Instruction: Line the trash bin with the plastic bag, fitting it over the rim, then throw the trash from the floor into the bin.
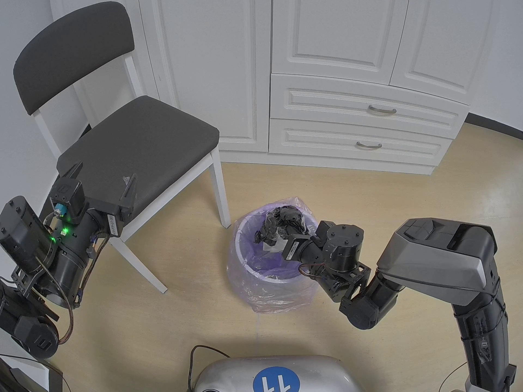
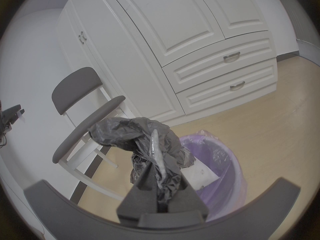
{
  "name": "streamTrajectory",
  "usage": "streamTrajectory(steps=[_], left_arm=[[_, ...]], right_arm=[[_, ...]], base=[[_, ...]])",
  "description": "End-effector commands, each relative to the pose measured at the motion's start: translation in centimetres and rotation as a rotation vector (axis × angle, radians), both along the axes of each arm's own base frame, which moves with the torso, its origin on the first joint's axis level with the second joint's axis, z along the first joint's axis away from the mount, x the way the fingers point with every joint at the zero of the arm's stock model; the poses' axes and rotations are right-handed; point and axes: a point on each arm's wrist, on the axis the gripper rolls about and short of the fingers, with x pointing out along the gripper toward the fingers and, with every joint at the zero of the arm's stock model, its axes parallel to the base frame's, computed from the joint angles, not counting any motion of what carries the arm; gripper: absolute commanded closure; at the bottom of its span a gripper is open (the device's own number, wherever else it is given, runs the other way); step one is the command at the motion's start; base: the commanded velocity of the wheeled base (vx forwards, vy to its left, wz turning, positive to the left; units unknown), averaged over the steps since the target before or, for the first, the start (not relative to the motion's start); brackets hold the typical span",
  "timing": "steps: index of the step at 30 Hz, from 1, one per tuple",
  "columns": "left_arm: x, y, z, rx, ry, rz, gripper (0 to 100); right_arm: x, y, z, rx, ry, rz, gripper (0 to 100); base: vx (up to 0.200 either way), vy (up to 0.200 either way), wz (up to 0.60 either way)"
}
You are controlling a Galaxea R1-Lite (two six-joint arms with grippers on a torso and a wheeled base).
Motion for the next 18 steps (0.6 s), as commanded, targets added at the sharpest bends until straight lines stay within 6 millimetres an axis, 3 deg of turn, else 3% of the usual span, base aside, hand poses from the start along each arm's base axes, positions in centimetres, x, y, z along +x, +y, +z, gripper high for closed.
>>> streamTrajectory(steps=[1, 6, 18], left_arm=[[0.0, 0.0, 0.0, 0.0, 0.001, 0.002, 0], [0.1, -0.1, -0.2, 0.003, 0.008, 0.0, 0], [0.1, 0.0, -0.2, 0.002, 0.006, 0.0, 0]], right_arm=[[0.2, 0.3, -1.9, -0.007, 0.031, 0.005, 100], [0.5, 1.1, -3.7, 0.013, 0.055, 0.009, 100], [0.6, 1.1, -5.6, -0.017, 0.099, 0.008, 100]], base=[[0.0, 0.0, 0.0], [0.0, 0.0, 0.0], [0.0, 0.0, 0.0]])
